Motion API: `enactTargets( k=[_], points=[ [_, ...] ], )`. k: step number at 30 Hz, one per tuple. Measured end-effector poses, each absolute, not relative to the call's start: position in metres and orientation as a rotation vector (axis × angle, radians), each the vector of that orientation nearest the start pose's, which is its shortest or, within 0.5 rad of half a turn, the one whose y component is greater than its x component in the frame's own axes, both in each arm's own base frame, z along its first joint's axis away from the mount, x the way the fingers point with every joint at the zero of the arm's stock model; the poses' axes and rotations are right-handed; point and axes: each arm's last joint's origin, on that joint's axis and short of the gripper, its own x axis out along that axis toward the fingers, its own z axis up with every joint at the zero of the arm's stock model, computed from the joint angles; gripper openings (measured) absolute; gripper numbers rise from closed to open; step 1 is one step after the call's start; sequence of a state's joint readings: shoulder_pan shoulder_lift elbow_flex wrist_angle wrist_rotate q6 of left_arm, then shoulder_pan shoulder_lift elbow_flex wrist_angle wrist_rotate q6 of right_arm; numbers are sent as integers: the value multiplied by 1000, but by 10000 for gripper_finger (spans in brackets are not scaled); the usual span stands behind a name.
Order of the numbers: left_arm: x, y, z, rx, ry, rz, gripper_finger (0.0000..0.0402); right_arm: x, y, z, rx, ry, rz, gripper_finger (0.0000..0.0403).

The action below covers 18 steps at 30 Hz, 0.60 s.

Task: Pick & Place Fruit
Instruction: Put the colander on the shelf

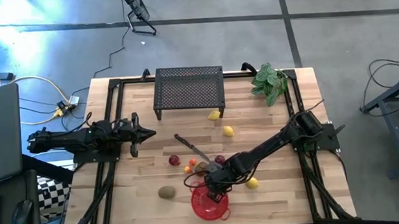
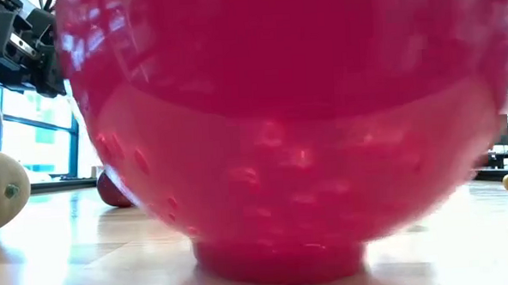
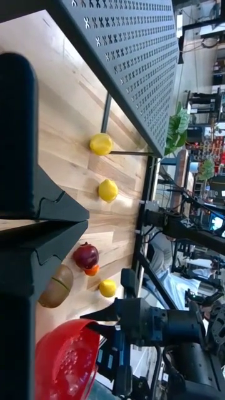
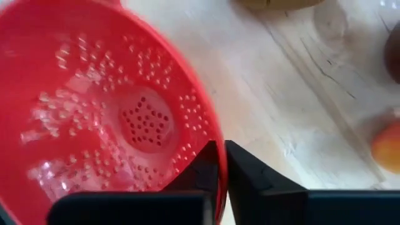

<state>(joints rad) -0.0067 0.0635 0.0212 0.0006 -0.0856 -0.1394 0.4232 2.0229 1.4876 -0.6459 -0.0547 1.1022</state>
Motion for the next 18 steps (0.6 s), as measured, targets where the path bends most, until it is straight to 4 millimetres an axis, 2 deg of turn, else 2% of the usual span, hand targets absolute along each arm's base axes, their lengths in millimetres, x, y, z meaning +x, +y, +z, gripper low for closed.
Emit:
enactTargets(
  k=[18],
  points=[
    [100,2,166,-137,36,82,0,378,168,180,733,1241,-260,5]
  ],
)
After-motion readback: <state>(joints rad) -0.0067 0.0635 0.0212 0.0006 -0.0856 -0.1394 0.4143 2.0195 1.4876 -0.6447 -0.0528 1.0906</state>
